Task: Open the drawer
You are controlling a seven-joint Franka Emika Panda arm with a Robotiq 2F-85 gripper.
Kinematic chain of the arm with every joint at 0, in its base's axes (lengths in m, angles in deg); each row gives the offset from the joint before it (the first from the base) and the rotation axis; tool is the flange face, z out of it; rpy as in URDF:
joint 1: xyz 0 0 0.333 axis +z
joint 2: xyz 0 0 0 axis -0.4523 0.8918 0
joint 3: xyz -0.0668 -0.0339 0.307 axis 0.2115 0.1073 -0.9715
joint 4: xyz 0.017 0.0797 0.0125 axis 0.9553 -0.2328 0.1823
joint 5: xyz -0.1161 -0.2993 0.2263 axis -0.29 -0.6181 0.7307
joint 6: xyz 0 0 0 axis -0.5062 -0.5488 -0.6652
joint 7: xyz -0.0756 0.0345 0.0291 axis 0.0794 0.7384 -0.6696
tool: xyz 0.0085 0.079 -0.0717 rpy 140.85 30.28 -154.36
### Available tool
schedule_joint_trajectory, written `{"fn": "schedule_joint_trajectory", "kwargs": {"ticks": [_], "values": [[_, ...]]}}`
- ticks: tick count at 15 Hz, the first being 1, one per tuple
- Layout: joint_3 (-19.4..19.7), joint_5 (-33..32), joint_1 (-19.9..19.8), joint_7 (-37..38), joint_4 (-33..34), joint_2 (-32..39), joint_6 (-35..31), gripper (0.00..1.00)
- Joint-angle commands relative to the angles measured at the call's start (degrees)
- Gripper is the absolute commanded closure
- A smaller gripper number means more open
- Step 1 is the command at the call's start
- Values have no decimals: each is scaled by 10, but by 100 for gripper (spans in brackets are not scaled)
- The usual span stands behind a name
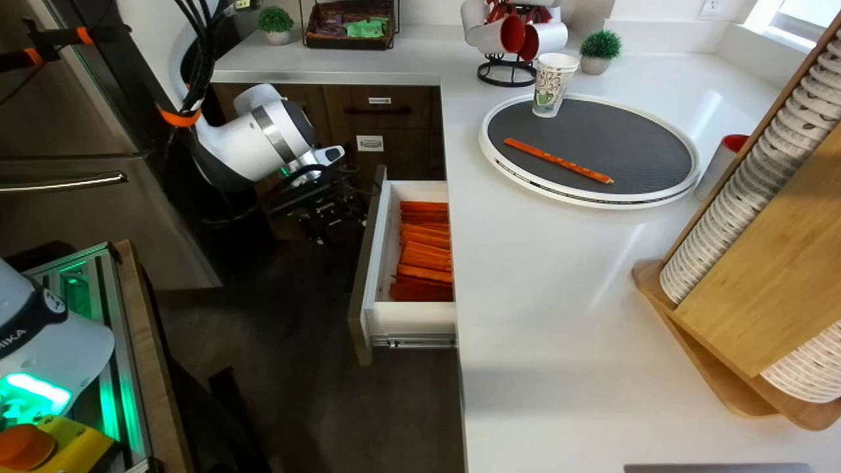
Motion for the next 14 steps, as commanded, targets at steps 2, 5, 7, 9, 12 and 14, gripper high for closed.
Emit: {"fn": "schedule_joint_trajectory", "kwargs": {"ticks": [2, 5, 7, 9, 12, 14], "values": [[-1, -112, 77, 168, -23, -11, 45, 0], [-3, -163, 104, 265, -48, -30, 85, 0], [-5, -182, 125, 318, -72, -56, 119, 0], [-99, -206, 56, 347, -95, -94, 204, 0], [-170, -199, 30, 365, -116, -134, 262, 0], [-203, -169, 12, 355, -132, -166, 264, 0]]}}
